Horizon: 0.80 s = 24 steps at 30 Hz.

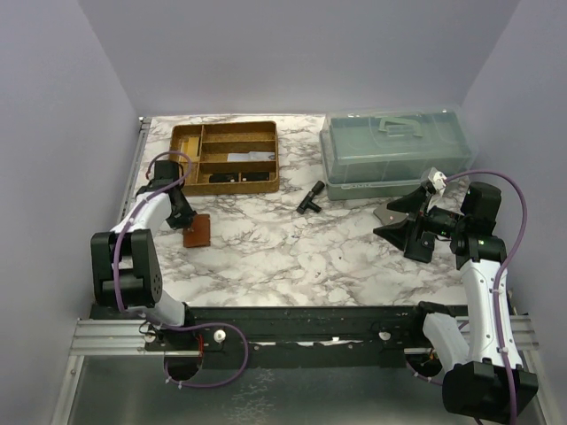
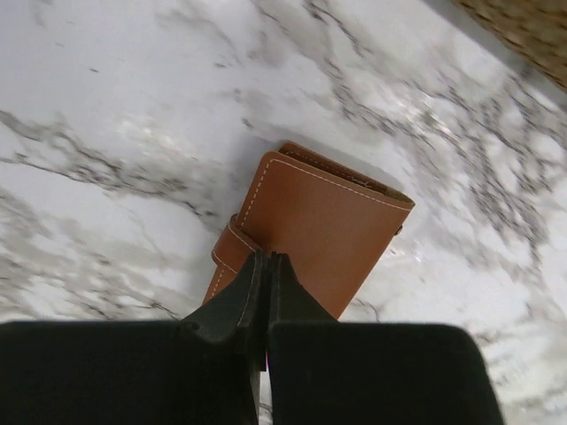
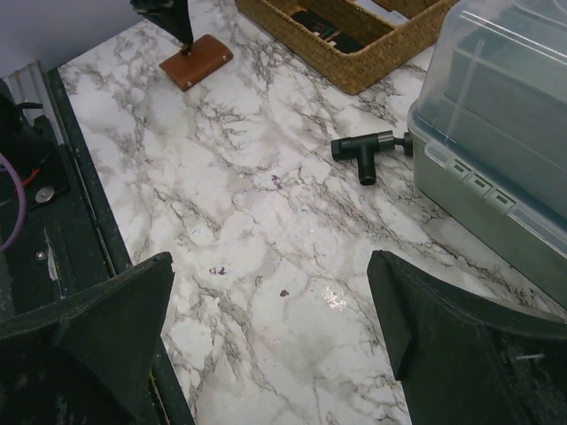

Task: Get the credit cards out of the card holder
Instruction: Move the card holder to the center of the board.

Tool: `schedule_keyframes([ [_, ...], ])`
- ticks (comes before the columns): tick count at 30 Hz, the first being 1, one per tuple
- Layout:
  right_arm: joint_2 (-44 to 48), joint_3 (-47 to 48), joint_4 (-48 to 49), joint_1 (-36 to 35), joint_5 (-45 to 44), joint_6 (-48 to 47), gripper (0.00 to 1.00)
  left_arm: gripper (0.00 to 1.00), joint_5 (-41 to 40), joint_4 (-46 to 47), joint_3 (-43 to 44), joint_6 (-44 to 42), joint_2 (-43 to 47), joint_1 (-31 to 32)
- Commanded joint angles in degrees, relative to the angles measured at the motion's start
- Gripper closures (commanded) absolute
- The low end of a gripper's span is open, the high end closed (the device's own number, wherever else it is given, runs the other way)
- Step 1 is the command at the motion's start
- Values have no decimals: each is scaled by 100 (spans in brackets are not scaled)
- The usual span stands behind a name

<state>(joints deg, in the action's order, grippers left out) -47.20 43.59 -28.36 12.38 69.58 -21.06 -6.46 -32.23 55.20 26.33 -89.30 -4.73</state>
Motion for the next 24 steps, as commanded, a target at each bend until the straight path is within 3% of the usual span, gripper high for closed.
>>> schedule_keyframes([
  [1,49,-26,1,21,11,-64,0,100,1556,-112,-133,204,509,210],
  [11,-399,112,-220,-131,811,-475,0,100,2177,1019,-537,1423,1286,1839],
  [17,-1082,282,-999,-780,960,-1671,0,100,2849,2074,-838,1790,1359,2408],
  [21,-1397,325,-1593,-1487,938,-3356,0,100,3531,2740,-1054,2064,1269,2494],
  [24,-1630,324,-1149,-2026,429,-3508,0,100,4063,3183,-1176,2324,1208,2497],
])
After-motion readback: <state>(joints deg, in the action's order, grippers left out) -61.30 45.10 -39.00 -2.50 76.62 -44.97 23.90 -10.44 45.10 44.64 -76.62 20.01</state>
